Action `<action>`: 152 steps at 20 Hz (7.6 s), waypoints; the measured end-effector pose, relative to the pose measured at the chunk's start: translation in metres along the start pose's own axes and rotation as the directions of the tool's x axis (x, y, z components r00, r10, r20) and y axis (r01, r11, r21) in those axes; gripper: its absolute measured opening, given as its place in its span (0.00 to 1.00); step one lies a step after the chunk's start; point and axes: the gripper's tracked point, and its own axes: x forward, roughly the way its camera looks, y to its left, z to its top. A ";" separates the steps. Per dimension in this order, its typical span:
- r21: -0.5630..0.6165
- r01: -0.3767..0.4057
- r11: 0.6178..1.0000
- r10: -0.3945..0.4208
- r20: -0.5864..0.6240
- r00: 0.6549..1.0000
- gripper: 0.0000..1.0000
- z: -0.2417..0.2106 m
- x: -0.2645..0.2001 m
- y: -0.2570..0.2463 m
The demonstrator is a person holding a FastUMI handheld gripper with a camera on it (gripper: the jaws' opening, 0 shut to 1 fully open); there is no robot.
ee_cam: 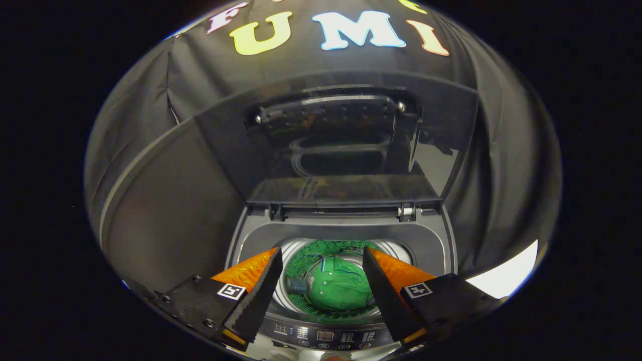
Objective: Put the clothes into the washing machine and then close the washing machine lid.
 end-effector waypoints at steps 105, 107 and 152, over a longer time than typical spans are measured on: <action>-0.082 0.124 0.989 -0.099 0.260 0.961 0.98 0.059 -0.047 0.001; -0.101 0.124 0.987 -0.093 0.271 0.958 0.99 0.041 -0.050 0.001; -0.041 0.220 0.975 -0.126 0.712 0.691 0.98 -0.117 -0.319 0.090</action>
